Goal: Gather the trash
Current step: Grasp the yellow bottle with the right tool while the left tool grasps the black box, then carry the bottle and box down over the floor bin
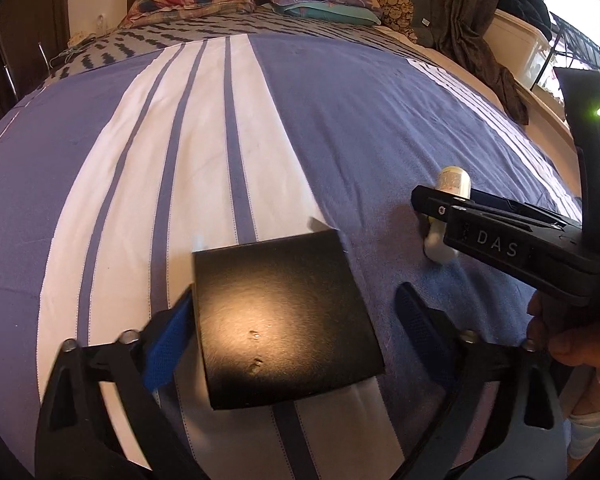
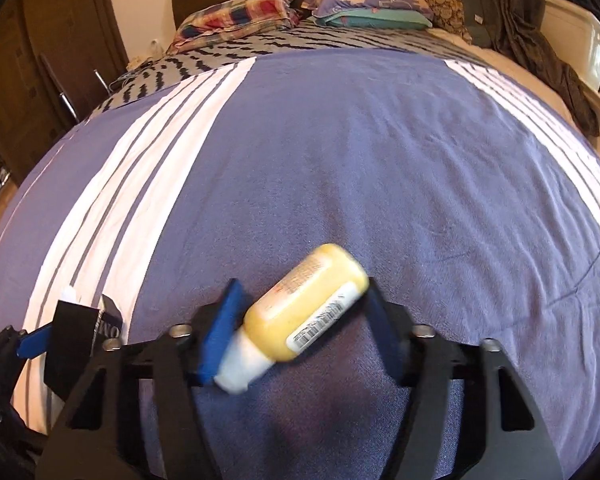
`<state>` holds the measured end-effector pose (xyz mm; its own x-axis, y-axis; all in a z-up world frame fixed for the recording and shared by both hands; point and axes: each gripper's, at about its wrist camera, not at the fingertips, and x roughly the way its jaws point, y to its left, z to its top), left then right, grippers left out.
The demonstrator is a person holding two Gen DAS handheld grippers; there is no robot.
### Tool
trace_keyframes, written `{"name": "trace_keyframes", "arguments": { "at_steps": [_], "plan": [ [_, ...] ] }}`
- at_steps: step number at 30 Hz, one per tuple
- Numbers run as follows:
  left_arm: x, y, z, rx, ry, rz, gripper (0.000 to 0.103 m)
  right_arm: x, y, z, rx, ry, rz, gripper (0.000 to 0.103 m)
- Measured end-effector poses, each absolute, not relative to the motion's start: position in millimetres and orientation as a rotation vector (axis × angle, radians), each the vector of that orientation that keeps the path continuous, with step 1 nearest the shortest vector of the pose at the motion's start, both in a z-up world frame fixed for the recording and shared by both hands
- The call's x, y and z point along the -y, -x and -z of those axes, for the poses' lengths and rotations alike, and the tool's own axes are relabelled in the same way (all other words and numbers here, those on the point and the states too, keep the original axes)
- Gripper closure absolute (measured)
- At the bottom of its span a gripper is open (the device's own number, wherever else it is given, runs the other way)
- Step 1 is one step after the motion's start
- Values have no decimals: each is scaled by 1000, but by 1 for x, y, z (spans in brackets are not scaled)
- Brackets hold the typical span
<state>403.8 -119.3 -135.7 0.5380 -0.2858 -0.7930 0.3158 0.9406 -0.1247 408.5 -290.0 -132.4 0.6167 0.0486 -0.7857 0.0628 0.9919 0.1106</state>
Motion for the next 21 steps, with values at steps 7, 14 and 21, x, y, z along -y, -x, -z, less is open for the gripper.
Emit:
{"name": "trace_keyframes", "arguments": {
  "at_steps": [7,14,21],
  "plan": [
    [109,-390,135,-939,-53,343,32,276,-397,129,-925,-48,-23,48],
    [93,-348,133,-930,-52,372,33,255,-352,120,-914,52,-63,48],
    [77,-297,130,-929,-39,384,33,246,-290,112,-891,55,-81,48]
  ]
}}
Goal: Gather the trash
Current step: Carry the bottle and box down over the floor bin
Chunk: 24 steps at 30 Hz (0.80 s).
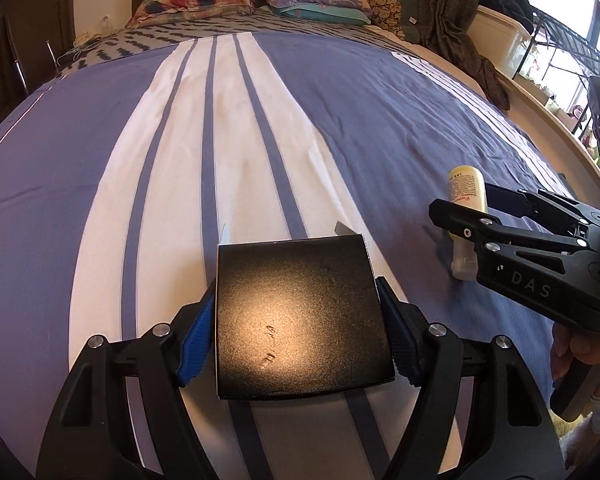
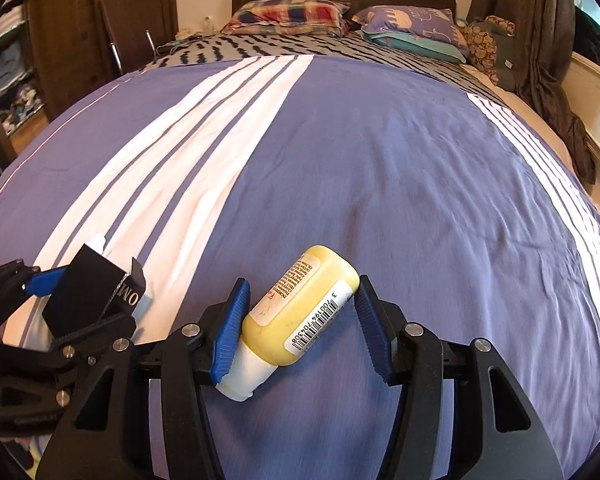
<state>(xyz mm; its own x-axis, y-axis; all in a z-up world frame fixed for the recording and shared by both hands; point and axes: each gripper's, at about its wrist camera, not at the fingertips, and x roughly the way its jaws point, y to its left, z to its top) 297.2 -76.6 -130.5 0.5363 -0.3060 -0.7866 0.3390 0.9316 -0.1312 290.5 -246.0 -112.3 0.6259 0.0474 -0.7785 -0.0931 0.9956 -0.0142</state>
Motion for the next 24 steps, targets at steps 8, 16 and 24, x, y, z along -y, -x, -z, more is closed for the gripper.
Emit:
{"name": "trace_keyframes", "arguments": {
  "at_steps": [8,16,24],
  "plan": [
    [68,-233,124,-917,-29,394,33,245,-224,107,-870,56,-63,48],
    [64,-170,115,-888,-15,419,33,242,-157,106,-858,46,-62,48],
    [55,-111,117,-871,-11,420,33,236,-103,111,-859,39,-74,48]
  ]
}}
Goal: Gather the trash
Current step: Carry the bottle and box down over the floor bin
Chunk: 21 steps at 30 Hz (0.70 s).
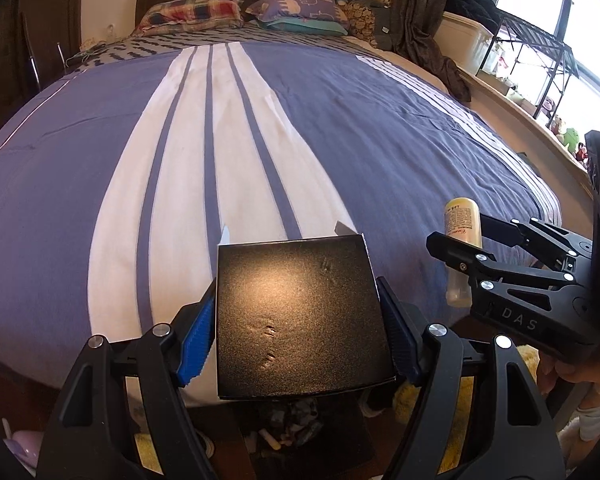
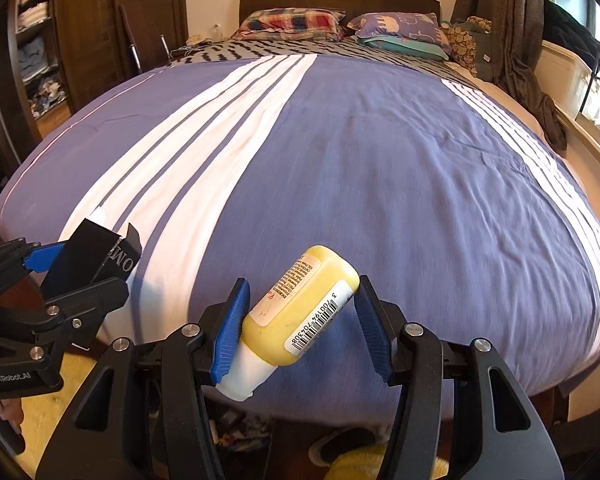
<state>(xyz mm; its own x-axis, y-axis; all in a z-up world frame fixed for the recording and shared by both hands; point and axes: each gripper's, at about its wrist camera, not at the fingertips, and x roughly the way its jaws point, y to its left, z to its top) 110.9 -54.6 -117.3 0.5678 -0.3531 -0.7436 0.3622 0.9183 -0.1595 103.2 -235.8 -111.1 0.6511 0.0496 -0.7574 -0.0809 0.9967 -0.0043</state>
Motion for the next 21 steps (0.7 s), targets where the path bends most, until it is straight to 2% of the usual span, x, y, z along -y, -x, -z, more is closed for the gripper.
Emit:
{"name": "trace_keyframes", "arguments": {
  "at_steps": [11,21],
  "plan": [
    [33,-51,133,-869,10,408,33,231,-51,137,-884,2,-94,48],
    [30,-33,178,-948,4,414,33,218,-29,177,-957,6,-124,48]
  ]
}}
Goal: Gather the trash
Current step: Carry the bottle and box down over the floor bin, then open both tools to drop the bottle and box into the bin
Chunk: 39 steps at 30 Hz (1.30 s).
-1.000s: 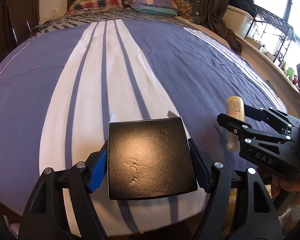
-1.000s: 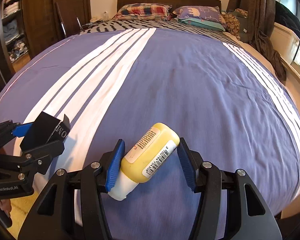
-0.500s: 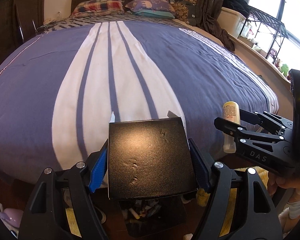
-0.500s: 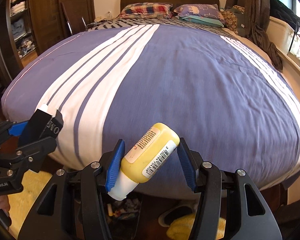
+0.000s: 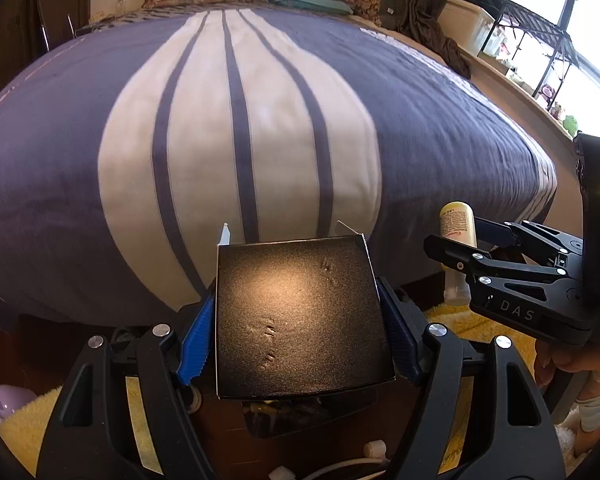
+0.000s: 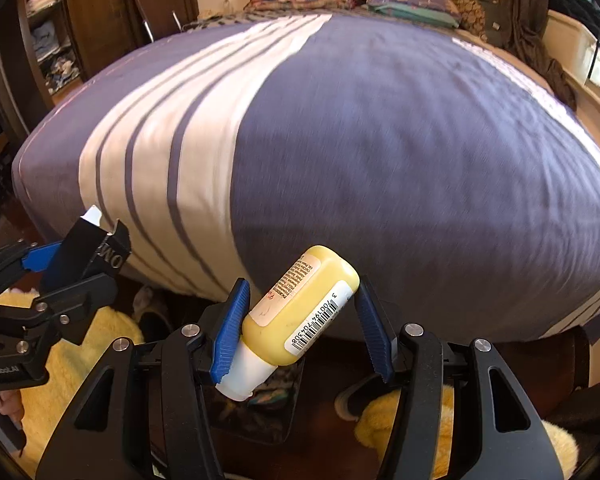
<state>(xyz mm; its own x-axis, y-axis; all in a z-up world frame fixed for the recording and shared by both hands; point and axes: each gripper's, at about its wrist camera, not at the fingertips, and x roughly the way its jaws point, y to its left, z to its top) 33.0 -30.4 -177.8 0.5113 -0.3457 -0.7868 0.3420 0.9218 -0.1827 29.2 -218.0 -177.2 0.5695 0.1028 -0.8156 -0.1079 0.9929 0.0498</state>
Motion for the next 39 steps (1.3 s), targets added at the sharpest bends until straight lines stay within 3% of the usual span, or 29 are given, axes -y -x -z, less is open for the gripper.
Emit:
{"name": "trace_keyframes", "arguments": {
  "at_steps": [28,39],
  "plan": [
    [43,-27,320,-1278,-46,402,33,190,-34,291,-1212,-43,-223,48],
    [31,-39,336,-1343,-11,395,32,183,-46,302,-1251,-50,-233,47]
  ]
}}
